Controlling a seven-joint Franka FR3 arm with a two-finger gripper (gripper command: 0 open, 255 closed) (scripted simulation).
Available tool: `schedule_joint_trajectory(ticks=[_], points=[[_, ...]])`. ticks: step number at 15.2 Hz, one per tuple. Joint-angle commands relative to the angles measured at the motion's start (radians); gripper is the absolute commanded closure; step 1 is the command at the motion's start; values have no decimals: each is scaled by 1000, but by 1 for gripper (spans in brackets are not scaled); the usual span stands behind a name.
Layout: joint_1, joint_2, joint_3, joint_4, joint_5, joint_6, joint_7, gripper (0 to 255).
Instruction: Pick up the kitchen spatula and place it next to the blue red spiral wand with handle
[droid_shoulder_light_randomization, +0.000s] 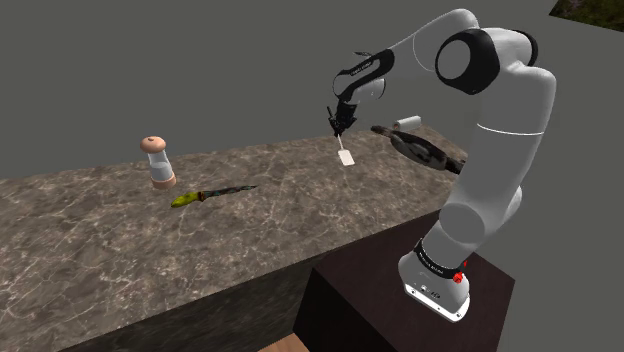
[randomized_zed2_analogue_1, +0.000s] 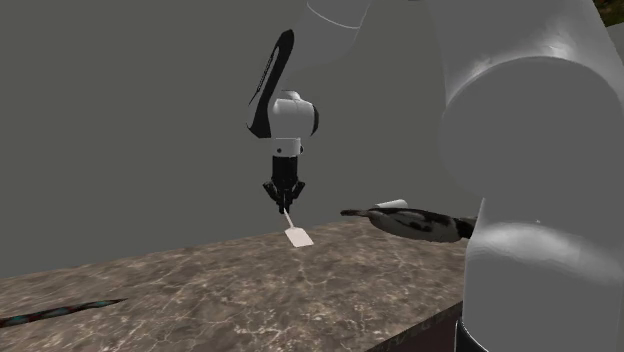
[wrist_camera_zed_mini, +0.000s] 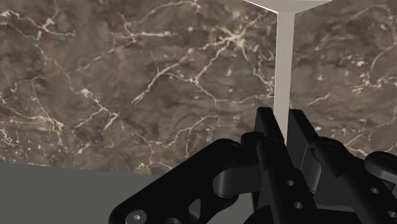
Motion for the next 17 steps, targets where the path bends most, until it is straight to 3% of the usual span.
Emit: schedule_joint_trajectory(ticks=[1,9,17], points=[[32,-23,9,-39,-12,18,47,255],[164,-103,55,-153,-63,54,257,255],[289,-132,118,-192,-105,62,474,255]])
